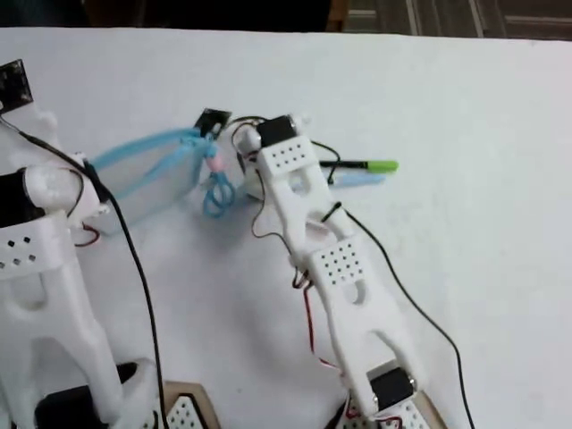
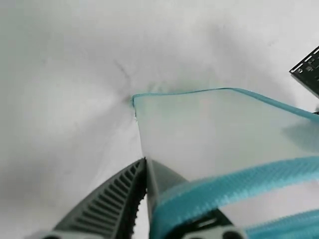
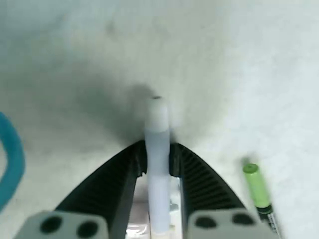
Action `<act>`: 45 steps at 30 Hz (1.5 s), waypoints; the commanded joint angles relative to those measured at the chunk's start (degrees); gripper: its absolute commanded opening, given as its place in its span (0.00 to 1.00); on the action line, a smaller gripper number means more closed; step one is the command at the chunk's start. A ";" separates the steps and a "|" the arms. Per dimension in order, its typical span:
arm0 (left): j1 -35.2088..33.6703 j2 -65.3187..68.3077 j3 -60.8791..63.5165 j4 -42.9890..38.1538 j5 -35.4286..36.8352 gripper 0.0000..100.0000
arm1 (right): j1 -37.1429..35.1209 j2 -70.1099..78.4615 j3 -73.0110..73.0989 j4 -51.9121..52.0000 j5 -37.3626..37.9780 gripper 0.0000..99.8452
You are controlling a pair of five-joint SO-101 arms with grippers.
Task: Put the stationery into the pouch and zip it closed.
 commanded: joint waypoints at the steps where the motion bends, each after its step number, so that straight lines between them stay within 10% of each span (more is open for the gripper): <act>1: -0.48 -0.57 -0.62 -0.70 0.26 0.02 | -0.75 -4.70 -0.53 2.15 0.18 0.02; 16: -0.48 -0.66 -0.70 -0.53 0.26 0.02 | 1.19 -31.25 0.18 3.03 -1.14 0.02; 38: -0.48 -0.66 -0.70 -0.44 0.26 0.02 | 0.84 -69.58 0.26 3.12 -57.05 0.02; 45: -0.48 -0.66 -0.70 -0.53 0.26 0.02 | -8.84 -77.58 0.18 2.07 -64.18 0.02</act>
